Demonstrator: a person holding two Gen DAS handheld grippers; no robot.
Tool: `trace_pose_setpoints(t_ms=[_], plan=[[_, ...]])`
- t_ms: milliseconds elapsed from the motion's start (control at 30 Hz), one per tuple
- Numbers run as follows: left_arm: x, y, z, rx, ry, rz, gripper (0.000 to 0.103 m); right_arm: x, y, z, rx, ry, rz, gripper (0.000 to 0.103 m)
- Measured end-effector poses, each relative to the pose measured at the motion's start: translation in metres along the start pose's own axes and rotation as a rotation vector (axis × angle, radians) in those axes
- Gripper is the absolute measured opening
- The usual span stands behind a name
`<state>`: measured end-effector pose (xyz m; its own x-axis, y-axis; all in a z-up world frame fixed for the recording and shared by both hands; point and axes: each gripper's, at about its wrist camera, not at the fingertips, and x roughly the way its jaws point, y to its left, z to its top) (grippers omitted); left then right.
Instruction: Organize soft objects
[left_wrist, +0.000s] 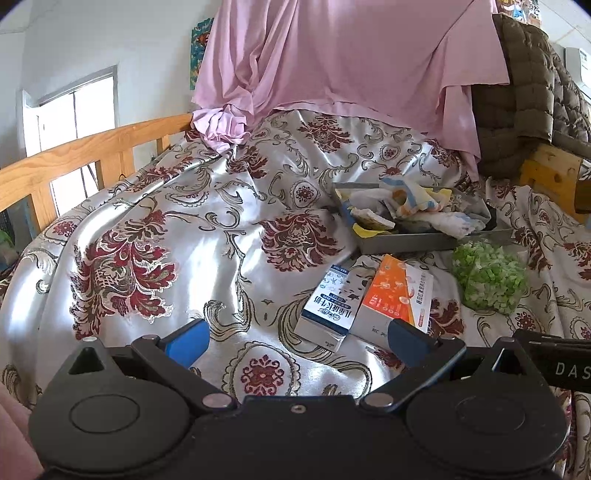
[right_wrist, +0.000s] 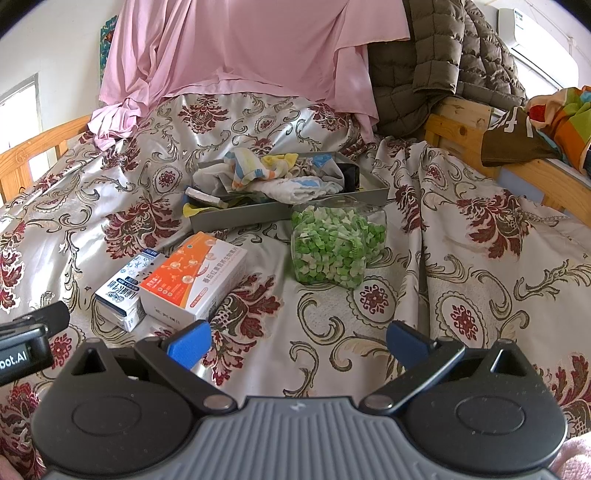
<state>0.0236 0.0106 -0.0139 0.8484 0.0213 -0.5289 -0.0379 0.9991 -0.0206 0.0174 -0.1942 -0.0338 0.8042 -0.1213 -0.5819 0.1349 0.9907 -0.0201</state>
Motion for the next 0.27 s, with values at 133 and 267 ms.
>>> trace_pose_setpoints(t_ms=[133,267], plan=[[-0.0003,0.0008,0.0002,0.000,-0.002,-0.008,0.102,0.0000,0.0000,0.0001,0.000,0.000,0.000,0.103],[0.0008,0.0012,0.0000,0.003,0.004,-0.010,0.102,0.0002,0.0003,-0.0011,0.000,0.001,0.000,0.103]])
